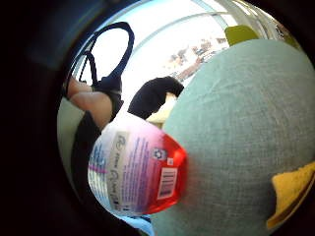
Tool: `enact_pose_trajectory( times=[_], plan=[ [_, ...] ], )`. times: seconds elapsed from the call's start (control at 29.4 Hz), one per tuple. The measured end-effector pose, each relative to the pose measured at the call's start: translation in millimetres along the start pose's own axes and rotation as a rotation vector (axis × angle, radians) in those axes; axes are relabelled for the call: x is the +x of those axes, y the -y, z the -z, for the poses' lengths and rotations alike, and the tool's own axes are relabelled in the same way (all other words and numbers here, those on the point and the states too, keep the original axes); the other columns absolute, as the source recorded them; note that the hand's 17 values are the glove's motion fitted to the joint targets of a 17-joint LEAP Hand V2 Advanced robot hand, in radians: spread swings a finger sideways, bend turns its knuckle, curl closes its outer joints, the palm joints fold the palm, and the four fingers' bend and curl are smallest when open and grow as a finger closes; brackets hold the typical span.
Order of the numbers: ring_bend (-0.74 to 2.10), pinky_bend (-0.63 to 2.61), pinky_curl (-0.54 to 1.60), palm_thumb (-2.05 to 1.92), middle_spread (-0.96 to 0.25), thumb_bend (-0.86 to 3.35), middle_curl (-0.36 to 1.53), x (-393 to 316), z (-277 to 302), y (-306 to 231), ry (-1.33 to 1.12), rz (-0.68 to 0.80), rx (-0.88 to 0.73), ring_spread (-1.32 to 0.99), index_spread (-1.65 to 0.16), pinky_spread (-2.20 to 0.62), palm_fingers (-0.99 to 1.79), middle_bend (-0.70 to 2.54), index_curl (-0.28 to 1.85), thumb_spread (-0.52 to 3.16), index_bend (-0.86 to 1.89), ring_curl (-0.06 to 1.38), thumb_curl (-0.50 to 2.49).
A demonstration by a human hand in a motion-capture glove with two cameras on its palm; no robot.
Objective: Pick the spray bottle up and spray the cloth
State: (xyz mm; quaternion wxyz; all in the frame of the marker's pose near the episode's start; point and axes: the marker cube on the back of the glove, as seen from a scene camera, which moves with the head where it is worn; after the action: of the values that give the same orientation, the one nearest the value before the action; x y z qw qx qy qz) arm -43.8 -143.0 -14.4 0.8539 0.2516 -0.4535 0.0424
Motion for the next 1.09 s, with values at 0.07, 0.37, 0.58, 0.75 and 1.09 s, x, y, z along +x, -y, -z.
enact_pose_trajectory(
  times=[0.07, 0.37, 0.58, 0.75, 1.09],
  plan=[
    [0.52, 0.16, 0.34, 0.76, -0.08, -0.04, 0.51, -1.5, 2.7, -3.5, -0.004, -0.003, 0.002, -0.08, -0.23, 0.1, 1.08, 0.41, 0.35, 1.0, 0.13, 0.39, 0.52],
    [0.52, 0.2, 0.35, 0.63, -0.08, -0.05, 0.49, -21.3, 70.0, -38.0, -0.173, 0.034, 0.034, -0.09, -0.27, 0.13, 0.96, 0.37, 0.3, 1.01, 0.08, 0.4, 0.44],
    [0.5, 0.18, 0.34, 0.62, -0.08, -0.03, 0.48, -38.8, 134.5, -80.0, -0.282, 0.023, 0.061, -0.09, -0.28, 0.14, 0.96, 0.36, 0.29, 1.02, 0.1, 0.39, 0.41],
    [0.48, 0.17, 0.33, 0.61, -0.07, -0.03, 0.48, -58.5, 182.0, -128.9, -0.416, 0.005, 0.063, -0.08, -0.28, 0.15, 0.96, 0.36, 0.28, 1.02, 0.11, 0.38, 0.39],
    [0.38, 0.15, 0.31, 0.62, -0.08, -0.02, 0.46, -53.2, 237.1, -246.1, -0.739, -0.04, 0.007, -0.06, -0.29, 0.19, 0.87, 0.33, 0.31, 1.04, 0.16, 0.37, 0.36]
  ],
)
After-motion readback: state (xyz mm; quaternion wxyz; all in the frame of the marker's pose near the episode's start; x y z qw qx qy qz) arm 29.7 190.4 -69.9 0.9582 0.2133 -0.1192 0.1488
